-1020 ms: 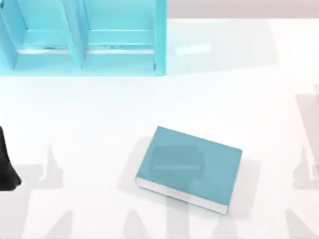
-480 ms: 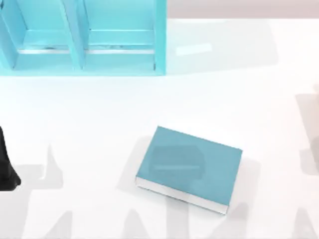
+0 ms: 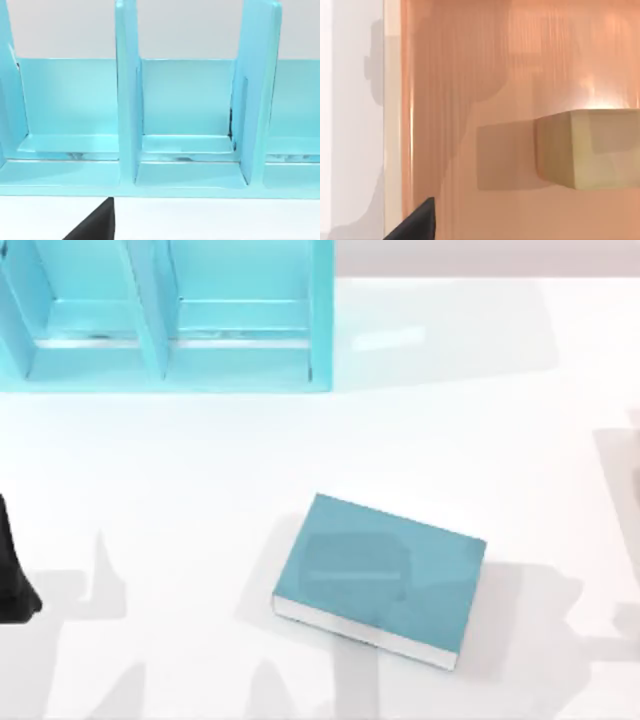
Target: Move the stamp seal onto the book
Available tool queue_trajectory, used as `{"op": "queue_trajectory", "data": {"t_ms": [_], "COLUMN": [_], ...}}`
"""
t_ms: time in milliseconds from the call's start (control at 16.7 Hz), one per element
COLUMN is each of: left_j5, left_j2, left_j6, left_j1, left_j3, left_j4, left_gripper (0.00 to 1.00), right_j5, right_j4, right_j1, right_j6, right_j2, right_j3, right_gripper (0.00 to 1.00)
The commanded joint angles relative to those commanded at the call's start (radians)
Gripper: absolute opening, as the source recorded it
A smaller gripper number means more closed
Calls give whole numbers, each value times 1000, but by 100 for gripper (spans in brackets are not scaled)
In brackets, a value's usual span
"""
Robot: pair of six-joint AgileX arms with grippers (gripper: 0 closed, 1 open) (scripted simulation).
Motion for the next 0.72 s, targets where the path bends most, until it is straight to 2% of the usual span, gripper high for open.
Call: {"op": "queue_trajectory", "data": {"t_ms": [360,720], "left_j5": [0,0], "left_j2": [0,0], "left_j6": [0,0], "left_j1": [0,0], "left_j3": [0,0], "left_j4": [0,0], "left_gripper": [100,100], "right_j5": [0,0], "right_j4": [-305,-417], "right_j1": [-100,-139], "right_j6": [-96,-134], "right_j2": [463,584], "right_j3": [397,518], "right_gripper": [100,100]}}
